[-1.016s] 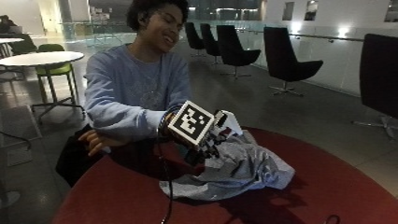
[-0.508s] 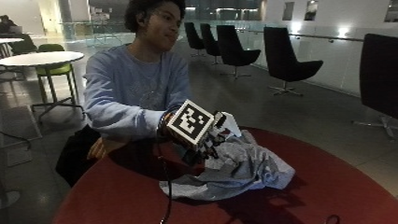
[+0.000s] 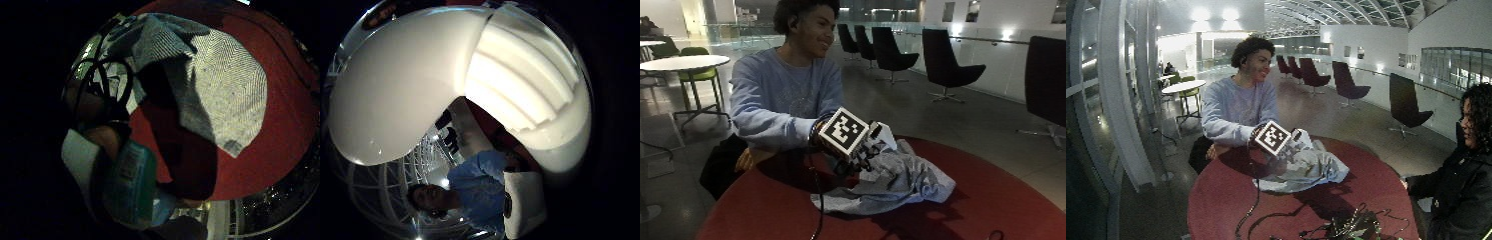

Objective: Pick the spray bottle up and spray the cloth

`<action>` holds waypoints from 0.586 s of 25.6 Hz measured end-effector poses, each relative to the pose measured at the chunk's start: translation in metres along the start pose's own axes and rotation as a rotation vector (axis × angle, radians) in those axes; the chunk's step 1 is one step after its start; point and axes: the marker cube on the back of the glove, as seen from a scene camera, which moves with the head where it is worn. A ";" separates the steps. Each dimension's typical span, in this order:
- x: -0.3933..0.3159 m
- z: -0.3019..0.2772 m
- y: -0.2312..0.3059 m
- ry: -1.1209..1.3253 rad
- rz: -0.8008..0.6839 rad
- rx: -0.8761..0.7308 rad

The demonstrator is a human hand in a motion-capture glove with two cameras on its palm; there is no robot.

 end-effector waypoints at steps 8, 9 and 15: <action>-0.010 0.006 -0.001 -0.029 -0.010 0.024; -0.011 0.007 0.000 -0.032 -0.011 0.027; -0.016 0.009 0.000 -0.041 -0.032 0.044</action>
